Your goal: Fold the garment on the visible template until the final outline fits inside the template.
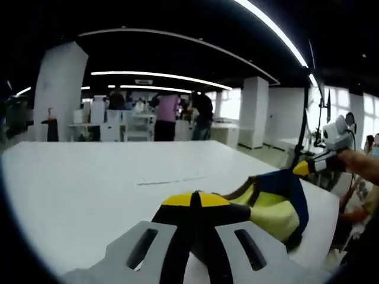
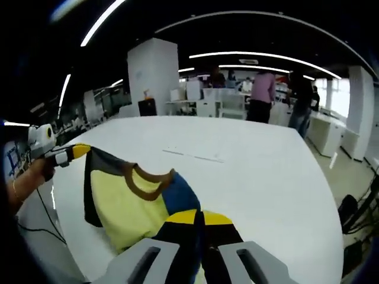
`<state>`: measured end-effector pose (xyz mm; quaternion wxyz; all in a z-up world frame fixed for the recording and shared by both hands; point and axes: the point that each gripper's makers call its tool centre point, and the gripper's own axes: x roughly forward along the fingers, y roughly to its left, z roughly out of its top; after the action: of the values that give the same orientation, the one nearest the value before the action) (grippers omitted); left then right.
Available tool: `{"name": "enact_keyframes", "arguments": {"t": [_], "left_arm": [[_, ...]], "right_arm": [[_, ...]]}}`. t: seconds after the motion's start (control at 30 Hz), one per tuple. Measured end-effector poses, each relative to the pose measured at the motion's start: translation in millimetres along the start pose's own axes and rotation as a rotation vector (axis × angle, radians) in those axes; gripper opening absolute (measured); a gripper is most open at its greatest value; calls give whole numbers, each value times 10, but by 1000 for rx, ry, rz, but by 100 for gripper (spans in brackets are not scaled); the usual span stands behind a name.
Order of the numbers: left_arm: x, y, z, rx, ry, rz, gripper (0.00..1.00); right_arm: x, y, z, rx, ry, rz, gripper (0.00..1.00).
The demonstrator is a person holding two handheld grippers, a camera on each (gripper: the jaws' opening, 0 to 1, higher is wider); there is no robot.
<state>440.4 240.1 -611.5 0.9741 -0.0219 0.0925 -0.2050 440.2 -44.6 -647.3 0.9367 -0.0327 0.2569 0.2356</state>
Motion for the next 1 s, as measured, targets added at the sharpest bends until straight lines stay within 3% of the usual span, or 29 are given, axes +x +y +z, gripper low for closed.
{"name": "enact_keyframes", "arguments": {"t": [0.13, 0.17, 0.23, 0.4, 0.83, 1.0], "left_arm": [[117, 79, 99, 8, -9, 14, 0], [140, 105, 92, 25, 16, 22, 0], [225, 163, 193, 103, 1, 41, 0], [436, 198, 230, 93, 6, 32, 0], [966, 565, 88, 67, 40, 105, 0], [1232, 720, -165, 69, 95, 147, 0]], "right_arm": [[62, -85, 103, -1, -20, -12, 0], [78, -110, 131, 0, -24, -15, 0], [115, -155, 182, 2, -35, -23, 0], [214, -227, 284, 14, -50, -30, 0], [579, -576, 420, 64, -86, -114, 0], [825, -713, 417, 62, -96, -149, 0]]}}
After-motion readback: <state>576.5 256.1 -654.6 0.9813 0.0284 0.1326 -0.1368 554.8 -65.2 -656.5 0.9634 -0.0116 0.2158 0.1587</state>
